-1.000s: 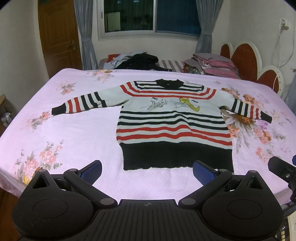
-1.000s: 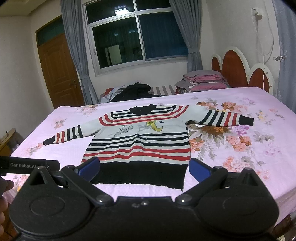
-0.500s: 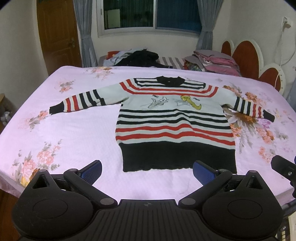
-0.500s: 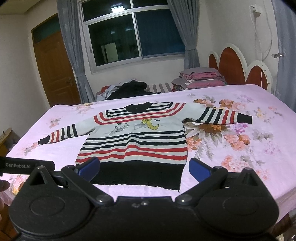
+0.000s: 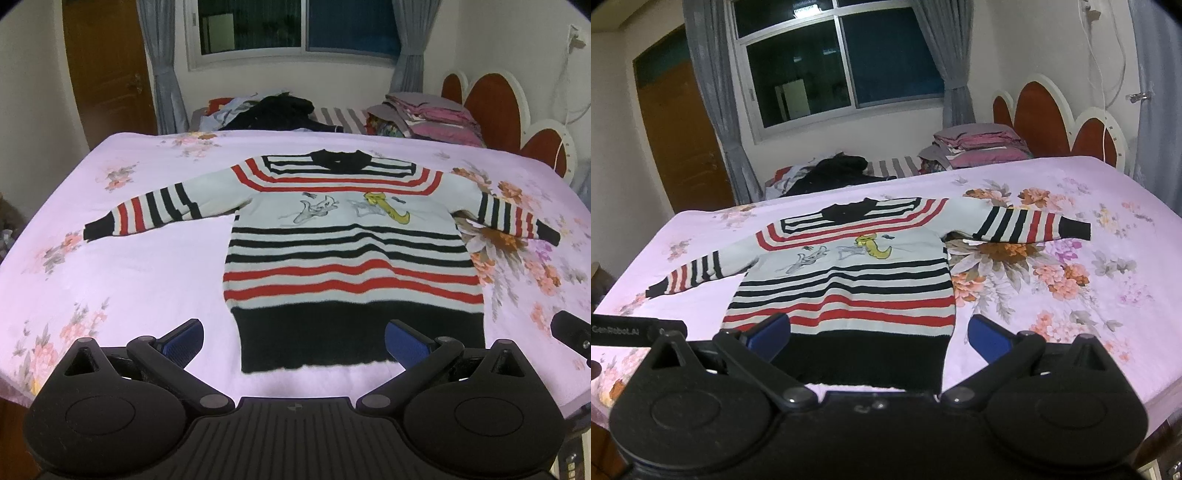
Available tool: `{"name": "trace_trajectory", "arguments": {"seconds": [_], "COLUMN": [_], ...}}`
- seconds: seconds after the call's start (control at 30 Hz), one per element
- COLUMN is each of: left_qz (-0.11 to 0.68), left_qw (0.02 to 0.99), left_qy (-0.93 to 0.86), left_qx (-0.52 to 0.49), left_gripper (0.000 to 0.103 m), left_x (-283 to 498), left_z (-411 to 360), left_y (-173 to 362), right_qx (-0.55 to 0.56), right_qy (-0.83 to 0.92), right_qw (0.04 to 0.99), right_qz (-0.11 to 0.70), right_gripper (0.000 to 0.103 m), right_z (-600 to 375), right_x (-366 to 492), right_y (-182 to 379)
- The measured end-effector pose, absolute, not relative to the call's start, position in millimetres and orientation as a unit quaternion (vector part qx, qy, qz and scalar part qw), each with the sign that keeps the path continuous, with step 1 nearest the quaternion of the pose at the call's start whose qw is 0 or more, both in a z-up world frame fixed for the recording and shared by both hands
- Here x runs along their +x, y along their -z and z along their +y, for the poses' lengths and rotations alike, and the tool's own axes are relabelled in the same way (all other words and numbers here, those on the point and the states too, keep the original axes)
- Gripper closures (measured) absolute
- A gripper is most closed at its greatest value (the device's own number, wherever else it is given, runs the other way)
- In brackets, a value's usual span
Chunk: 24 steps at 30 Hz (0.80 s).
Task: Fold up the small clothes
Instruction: 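Reach the right tool to the black sleeve cuff and grasp it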
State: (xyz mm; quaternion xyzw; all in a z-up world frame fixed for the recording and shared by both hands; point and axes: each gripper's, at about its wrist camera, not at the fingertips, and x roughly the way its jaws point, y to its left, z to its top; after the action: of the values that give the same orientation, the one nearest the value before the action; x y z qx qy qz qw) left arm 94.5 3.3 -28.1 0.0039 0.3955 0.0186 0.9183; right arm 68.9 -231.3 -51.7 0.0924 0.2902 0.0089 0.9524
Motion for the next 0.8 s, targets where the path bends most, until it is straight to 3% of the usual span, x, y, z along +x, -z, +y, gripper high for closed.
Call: {"name": "trace_trajectory", "arguments": {"seconds": [0.8], "left_qz": [0.394], "left_qw": [0.918], "left_qy": [0.032], "left_qx": [0.028], "left_gripper": [0.000], "left_x": [263], "left_z": [15], "left_y": [64], "right_qx": [0.103], "right_qy": [0.096], "right_qw": [0.939], "right_qz": [0.313], "right_gripper": [0.000], "right_z": [-239], "right_x": [211], "right_y": [82]}}
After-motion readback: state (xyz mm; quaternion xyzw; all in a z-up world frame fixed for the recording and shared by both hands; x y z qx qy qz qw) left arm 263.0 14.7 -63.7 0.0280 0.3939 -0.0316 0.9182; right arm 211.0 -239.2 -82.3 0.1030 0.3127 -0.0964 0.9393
